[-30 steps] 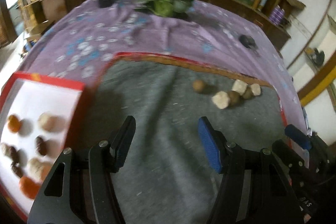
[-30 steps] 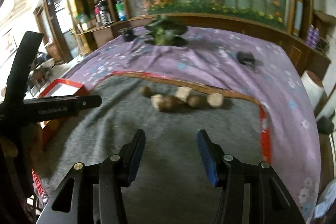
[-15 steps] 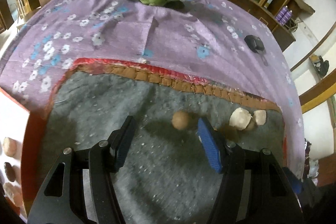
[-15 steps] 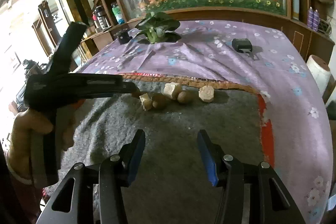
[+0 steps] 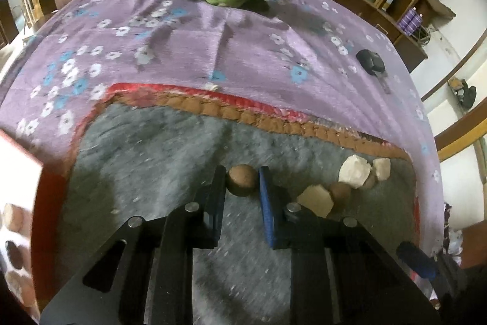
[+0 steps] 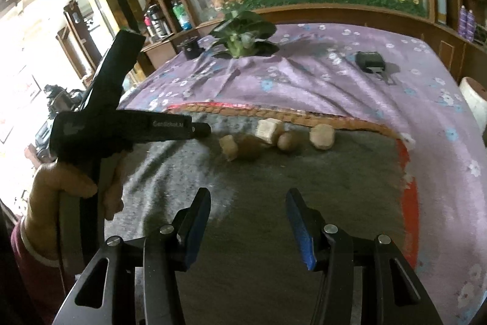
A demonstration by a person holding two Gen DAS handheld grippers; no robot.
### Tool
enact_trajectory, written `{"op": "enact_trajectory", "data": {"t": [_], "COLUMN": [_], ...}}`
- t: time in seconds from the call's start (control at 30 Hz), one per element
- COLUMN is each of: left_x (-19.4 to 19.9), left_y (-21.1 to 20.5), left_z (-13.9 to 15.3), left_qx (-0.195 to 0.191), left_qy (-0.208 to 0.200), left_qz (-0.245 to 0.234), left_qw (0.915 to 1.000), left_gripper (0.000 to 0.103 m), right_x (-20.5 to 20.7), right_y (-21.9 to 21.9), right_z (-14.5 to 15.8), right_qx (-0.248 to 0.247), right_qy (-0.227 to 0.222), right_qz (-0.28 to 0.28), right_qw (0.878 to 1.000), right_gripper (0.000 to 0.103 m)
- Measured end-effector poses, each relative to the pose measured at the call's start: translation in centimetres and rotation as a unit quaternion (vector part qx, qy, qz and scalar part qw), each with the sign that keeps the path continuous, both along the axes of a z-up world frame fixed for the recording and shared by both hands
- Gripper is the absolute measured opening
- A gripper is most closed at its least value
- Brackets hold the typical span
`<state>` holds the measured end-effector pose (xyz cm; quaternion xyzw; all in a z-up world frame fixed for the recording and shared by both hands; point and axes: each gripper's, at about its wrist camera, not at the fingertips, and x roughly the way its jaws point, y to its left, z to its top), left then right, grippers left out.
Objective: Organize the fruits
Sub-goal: 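Grasp a brown round ball with the left gripper while the right gripper grasps a round beige cake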
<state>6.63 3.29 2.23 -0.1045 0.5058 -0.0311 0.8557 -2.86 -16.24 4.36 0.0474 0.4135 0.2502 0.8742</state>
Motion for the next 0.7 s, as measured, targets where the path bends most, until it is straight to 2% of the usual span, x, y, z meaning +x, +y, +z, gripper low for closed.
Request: {"op": "enact_trajectory", "data": {"t": [0.23, 0.37, 0.5, 0.7], "left_x": [-3.7, -5.3, -6.0, -6.4], "left_y": [2.6, 4.8, 6.2, 7.2], "left_z": [1.9, 2.3, 2.8, 3.3], "left_qx": [0.017, 0.023, 0.035, 0.035], "left_qy": [-0.032, -0.035, -0.043, -0.049], "left_qz": [0.017, 0.033, 0.043, 0.047], "left_qw": [0.9992, 0.9986, 0.9975, 0.9971], "left_gripper": [0.02, 0.02, 0.02, 0.02], "right_x": [2.3, 3.9, 5.6, 7.4], "right_y": [3.6, 5.7, 7.0, 8.3], "right_z": [0.9, 0.4, -0.3, -1.4], "right_qx": [-0.004, 0.003, -0.002, -0.062], "right_qy": [-0.016, -0.014, -0.016, -0.011], "right_qz": [0.071, 0.107, 0.115, 0.096], "right_qw": [0.997, 0.994, 0.993, 0.993], "right_gripper": [0.05, 0.05, 0.05, 0.05]}}
